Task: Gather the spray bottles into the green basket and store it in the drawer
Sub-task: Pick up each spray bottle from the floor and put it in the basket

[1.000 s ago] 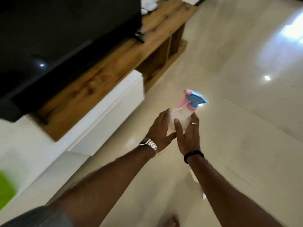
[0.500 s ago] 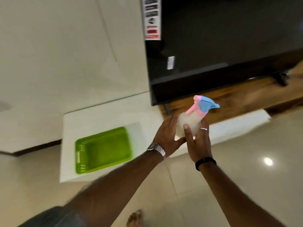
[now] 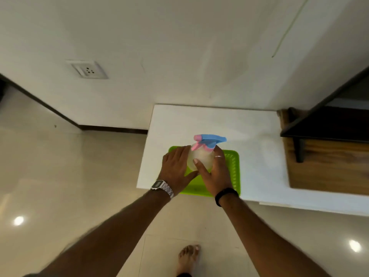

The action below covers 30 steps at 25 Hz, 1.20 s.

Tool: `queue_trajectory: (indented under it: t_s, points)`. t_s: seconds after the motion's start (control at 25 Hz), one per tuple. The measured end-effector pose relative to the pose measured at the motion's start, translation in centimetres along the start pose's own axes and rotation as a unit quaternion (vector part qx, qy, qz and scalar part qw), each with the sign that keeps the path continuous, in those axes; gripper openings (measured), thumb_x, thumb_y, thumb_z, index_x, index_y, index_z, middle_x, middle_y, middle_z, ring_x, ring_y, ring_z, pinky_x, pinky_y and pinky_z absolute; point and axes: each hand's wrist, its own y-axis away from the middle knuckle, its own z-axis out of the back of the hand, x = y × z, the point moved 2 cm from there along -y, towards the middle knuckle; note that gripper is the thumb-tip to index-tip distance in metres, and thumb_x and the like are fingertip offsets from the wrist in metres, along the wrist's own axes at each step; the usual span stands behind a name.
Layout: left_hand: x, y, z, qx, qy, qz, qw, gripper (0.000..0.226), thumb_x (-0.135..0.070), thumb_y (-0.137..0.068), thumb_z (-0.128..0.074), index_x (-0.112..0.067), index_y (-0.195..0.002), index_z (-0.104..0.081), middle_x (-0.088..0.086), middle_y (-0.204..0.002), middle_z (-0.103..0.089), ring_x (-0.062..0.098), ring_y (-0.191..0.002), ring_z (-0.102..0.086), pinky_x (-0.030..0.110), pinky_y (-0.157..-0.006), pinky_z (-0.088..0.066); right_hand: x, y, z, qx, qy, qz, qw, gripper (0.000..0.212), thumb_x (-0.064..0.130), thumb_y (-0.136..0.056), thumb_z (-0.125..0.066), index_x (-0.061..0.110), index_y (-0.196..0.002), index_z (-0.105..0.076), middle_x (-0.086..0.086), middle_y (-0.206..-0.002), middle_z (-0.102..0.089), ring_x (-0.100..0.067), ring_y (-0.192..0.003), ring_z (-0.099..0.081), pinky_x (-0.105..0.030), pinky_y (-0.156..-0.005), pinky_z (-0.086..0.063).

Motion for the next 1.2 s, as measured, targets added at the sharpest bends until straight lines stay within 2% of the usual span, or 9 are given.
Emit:
queue_trajectory:
  t_s: [0.12, 0.28, 0.4, 0.56, 0.68, 0.88, 1.0, 1.12, 1.2]
  points:
    - [4.5, 0.9, -0.6, 0.005, -0.047, -0.023, 0.999, 0.084, -0.065, -0.085, -0.042, -0.005, -0.143, -0.049, 0.013, -0.147, -0.054, 0.033, -0.142, -0.045, 0.047, -0.109, -0.040, -1.4, -0.6, -4.3, 0.034, 0.046, -0.018, 0.998, 0.069, 0.033, -0.089, -0.071, 0.013, -0.146, -0.039, -0.007, -0.143, -0.051, -0.023, -0.129, -0.051, -0.044, -0.103, -0.047]
    - [8.0, 2.7, -2.7, 0.079, -0.038, -0.009, 0.996, 0.105, -0.070, -0.085, -0.050, -0.005, -0.159, -0.013, 0.014, -0.169, -0.012, 0.031, -0.157, -0.009, 0.045, -0.122, -0.025, -2.5, -1.1, -7.3, 0.045, 0.087, -0.023, 0.995, 0.063, 0.029, -0.090, -0.071, 0.010, -0.142, -0.041, -0.010, -0.142, -0.049, -0.025, -0.131, -0.048, -0.040, -0.106, -0.044]
    - [9.3, 3.7, -4.2, 0.100, -0.021, 0.026, 0.994, 0.113, -0.077, -0.084, -0.044, -0.007, -0.160, 0.000, 0.010, -0.171, 0.001, 0.027, -0.158, 0.001, 0.044, -0.125, -0.024, -3.4, -1.1, -8.6, 0.037, 0.113, -0.018, 0.993, 0.052, 0.026, -0.093, -0.066, 0.005, -0.136, -0.045, -0.013, -0.136, -0.049, -0.027, -0.125, -0.051, -0.033, -0.099, -0.044]
    - [10.0, 4.2, -5.1, 0.110, -0.001, 0.040, 0.993, 0.116, -0.083, -0.081, -0.041, -0.011, -0.160, 0.004, 0.006, -0.171, 0.002, 0.023, -0.159, 0.002, 0.045, -0.124, -0.025, -4.3, -1.3, -9.4, 0.018, 0.110, -0.008, 0.994, 0.039, 0.027, -0.095, -0.063, 0.012, -0.127, -0.048, -0.008, -0.129, -0.051, -0.020, -0.114, -0.054, -0.031, -0.088, -0.049]
    - [10.2, 3.9, -5.1, 0.109, -0.008, 0.045, 0.993, 0.114, -0.083, -0.082, -0.040, -0.011, -0.160, 0.003, 0.006, -0.171, 0.000, 0.023, -0.159, 0.001, 0.046, -0.124, -0.026, -4.4, -1.7, -9.6, 0.013, 0.110, -0.004, 0.994, 0.037, 0.026, -0.095, -0.064, 0.011, -0.125, -0.049, -0.007, -0.129, -0.051, -0.019, -0.113, -0.054, -0.019, -0.084, -0.042]
    - [9.7, 3.5, -5.6, 0.101, 0.004, 0.059, 0.993, 0.113, -0.083, -0.081, -0.038, -0.012, -0.160, -0.001, 0.008, -0.170, -0.009, 0.026, -0.158, -0.008, 0.046, -0.121, -0.027, -3.9, -2.5, -8.9, 0.031, 0.093, -0.026, 0.995, 0.045, 0.025, -0.092, -0.068, 0.011, -0.130, -0.049, -0.006, -0.135, -0.050, -0.018, -0.120, -0.052, -0.023, -0.092, -0.044]
    - [9.8, 3.9, -5.4, 0.082, 0.005, 0.073, 0.994, 0.112, -0.082, -0.080, -0.041, -0.011, -0.160, -0.007, 0.008, -0.170, -0.013, 0.026, -0.158, -0.010, 0.048, -0.120, -0.027, -3.4, -1.3, -6.9, 0.030, 0.079, -0.045, 0.995, 0.054, 0.026, -0.091, -0.070, 0.010, -0.138, -0.048, -0.007, -0.142, -0.048, -0.018, -0.128, -0.049, -0.021, -0.099, -0.040]
    - [8.4, 6.4, -5.1, 0.040, 0.004, 0.106, 0.994, 0.110, -0.080, -0.080, -0.043, -0.012, -0.160, -0.010, 0.005, -0.170, -0.013, 0.022, -0.157, -0.012, 0.044, -0.120, -0.024, -3.3, 3.3, -2.6, -0.025, 0.070, 0.001, 0.997, 0.044, 0.020, -0.094, -0.065, 0.005, -0.134, -0.054, -0.011, -0.138, -0.054, -0.025, -0.129, -0.052, -0.036, -0.106, -0.044]
    - [6.4, 9.6, -5.6, 0.029, 0.017, 0.144, 0.989, 0.105, -0.077, -0.081, -0.041, -0.016, -0.160, -0.007, 0.004, -0.170, -0.012, 0.022, -0.157, -0.013, 0.049, -0.120, -0.026, -4.5, 8.5, 0.8, -0.050, 0.076, 0.016, 0.996, 0.038, 0.018, -0.096, -0.061, 0.007, -0.132, -0.058, -0.009, -0.136, -0.058, -0.023, -0.130, -0.052, -0.035, -0.110, -0.042]
